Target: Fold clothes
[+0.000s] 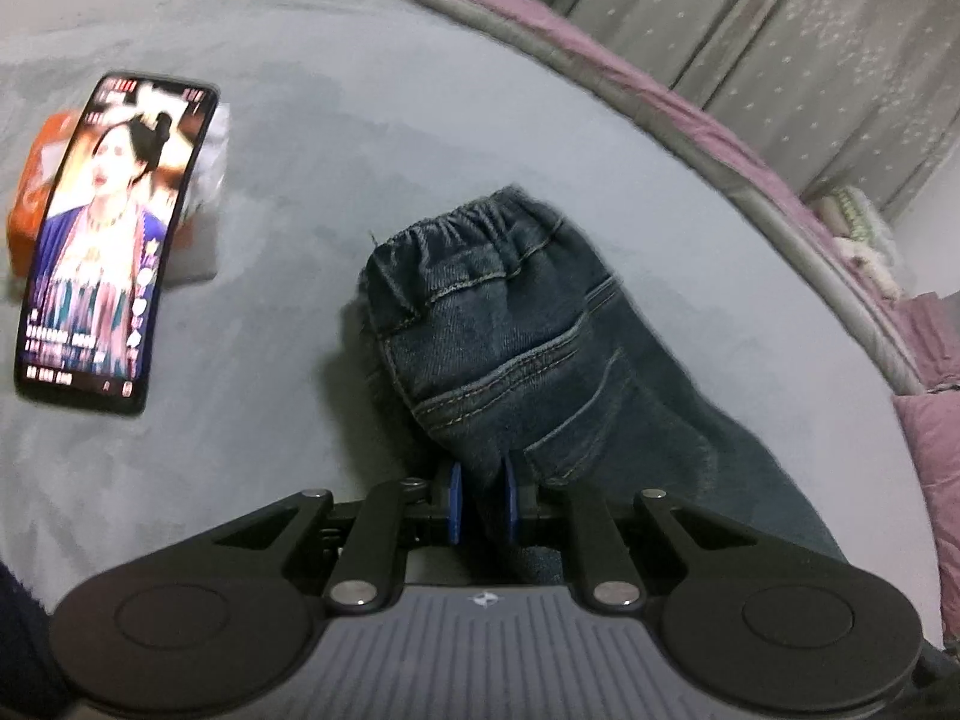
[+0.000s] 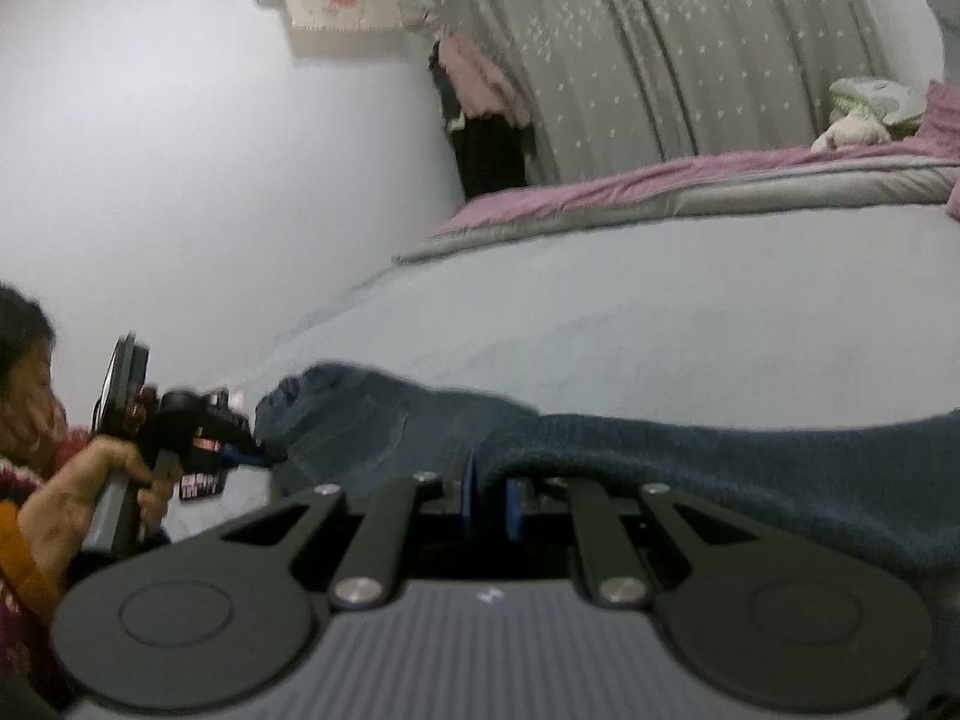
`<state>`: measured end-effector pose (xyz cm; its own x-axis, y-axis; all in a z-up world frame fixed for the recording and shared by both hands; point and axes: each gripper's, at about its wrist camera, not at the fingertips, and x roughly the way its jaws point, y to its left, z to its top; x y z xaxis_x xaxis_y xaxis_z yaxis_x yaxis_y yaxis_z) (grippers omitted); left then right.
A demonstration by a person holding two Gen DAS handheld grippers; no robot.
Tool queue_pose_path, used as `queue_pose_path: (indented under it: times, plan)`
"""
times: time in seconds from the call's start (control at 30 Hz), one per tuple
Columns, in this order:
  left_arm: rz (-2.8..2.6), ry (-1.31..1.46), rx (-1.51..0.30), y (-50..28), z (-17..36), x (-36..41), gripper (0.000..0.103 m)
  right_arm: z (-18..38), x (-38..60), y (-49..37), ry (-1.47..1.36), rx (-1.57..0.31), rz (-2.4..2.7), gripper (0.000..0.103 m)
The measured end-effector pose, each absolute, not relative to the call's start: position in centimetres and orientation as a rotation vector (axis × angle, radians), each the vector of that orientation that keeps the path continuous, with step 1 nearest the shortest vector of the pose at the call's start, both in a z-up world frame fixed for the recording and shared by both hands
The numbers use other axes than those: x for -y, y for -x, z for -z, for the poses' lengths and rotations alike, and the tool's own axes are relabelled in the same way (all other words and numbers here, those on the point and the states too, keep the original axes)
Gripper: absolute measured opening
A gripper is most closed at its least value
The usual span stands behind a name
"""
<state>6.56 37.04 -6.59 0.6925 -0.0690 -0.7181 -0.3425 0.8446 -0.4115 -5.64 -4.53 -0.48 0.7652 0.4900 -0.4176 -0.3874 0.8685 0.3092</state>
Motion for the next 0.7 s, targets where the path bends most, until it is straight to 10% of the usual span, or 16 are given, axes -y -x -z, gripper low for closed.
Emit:
queue_pose_path:
  times: [0.7]
  plan:
    - [-0.244, 0.410, -0.752, -6.2, 3.2, -33.9, 0.032, 6.1, 5.4, 3.3, -0.314, -1.039, -0.359, 0.021]
